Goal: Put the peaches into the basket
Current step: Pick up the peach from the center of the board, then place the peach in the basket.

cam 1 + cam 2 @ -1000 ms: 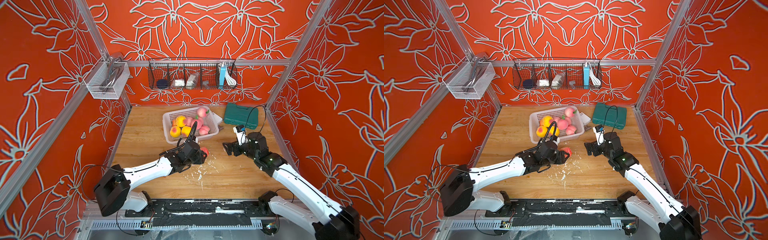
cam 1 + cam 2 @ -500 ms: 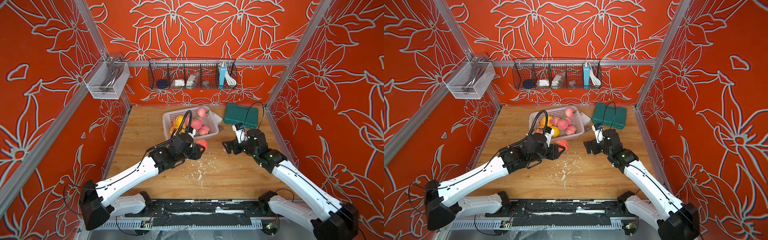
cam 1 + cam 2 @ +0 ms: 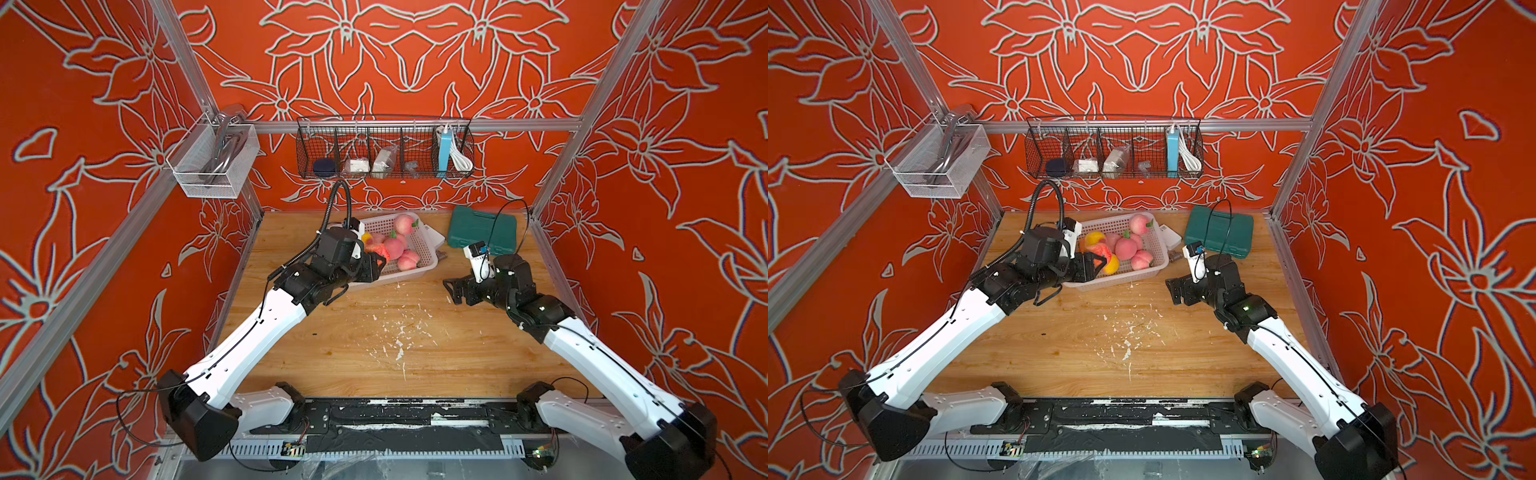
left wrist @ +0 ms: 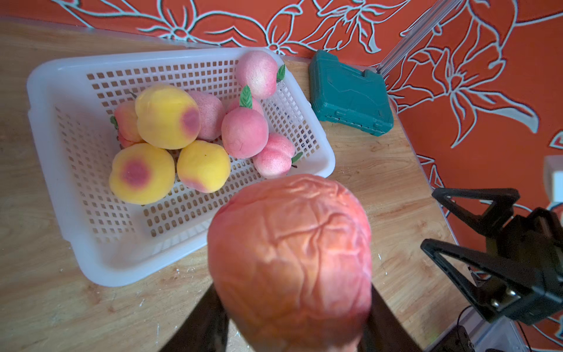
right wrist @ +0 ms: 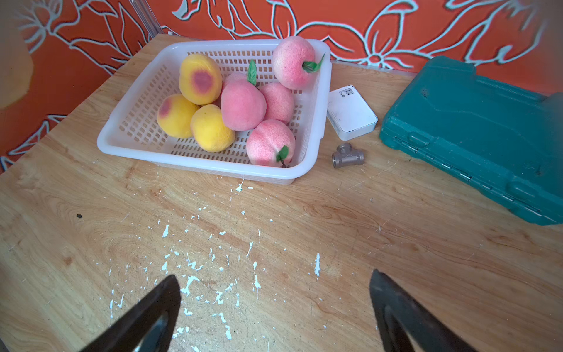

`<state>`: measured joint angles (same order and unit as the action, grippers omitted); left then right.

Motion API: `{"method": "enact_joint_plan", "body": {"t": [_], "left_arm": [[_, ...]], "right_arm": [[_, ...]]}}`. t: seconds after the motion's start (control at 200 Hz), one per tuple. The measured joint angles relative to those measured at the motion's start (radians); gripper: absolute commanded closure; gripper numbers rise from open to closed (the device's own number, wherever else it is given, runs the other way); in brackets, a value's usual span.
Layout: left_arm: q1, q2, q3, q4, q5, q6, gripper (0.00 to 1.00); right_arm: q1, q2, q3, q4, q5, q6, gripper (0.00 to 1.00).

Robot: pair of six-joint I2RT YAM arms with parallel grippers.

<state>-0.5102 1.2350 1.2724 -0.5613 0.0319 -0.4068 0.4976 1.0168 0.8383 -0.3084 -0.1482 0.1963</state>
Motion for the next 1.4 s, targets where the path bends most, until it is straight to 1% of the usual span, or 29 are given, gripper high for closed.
{"method": "enact_joint_plan", "body": {"t": [0.12,0.245,0.39,0.57,0.786,0.976,1.396], "left_arm": [[0.053,0.043,0.038,0.002,0.023,0.018,0.63],[0.098,0.094,0.042,0.011,0.031,0.024,0.63],[0.118,0.161,0.042,0.017,0.029,0.031,0.63],[0.125,0.226,0.044,0.017,0.005,0.046,0.63],[0.125,0.278,0.069,0.006,-0.058,0.063,0.63],[0.125,0.332,0.077,-0.006,-0.091,0.067,0.63],[0.127,0.389,0.071,-0.019,-0.136,0.066,0.63]], "right_arm": [[0.000,0.005,0.000,-0.001,-0.003,0.000,0.01],[0.000,0.004,0.000,-0.001,-0.003,0.000,0.01],[0.000,0.003,0.000,-0.002,-0.003,-0.001,0.01],[0.000,-0.001,0.000,-0.001,-0.003,-0.003,0.01],[0.000,-0.001,0.000,0.002,-0.007,-0.003,0.01],[0.000,-0.002,0.000,0.004,-0.008,-0.003,0.01],[0.000,-0.008,-0.015,0.017,-0.009,-0.003,0.01]]}}
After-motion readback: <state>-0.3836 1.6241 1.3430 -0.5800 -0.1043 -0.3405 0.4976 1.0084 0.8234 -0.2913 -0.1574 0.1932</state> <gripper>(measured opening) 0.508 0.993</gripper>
